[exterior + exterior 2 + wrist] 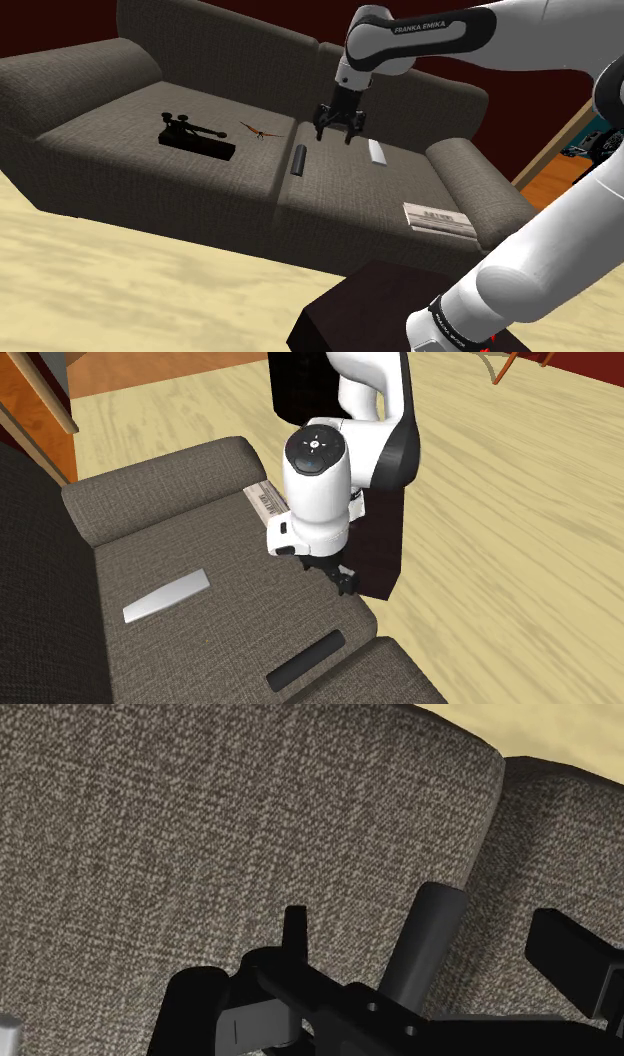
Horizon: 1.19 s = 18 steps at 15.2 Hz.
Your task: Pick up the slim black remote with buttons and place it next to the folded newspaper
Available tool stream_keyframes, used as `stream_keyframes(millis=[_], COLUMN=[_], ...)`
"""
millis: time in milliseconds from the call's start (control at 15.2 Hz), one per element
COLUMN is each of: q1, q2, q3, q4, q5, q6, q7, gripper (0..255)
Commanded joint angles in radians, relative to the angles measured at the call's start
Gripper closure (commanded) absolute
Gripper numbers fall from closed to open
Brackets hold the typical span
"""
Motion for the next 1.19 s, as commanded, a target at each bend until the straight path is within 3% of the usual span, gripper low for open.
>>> stream_keyframes(millis=[0,660,1122], q1=[-0.001,-0.014,-0.008], q2=[0.079,0.478,0.507], q3=[0.000,-0.027,-0.025], q4=[0.043,0.371,0.327], q5=[0.012,0.081,0.085], q6=[0.026,0.057,0.130], q7=[0.046,0.216,0.217], gripper=[0,0,0])
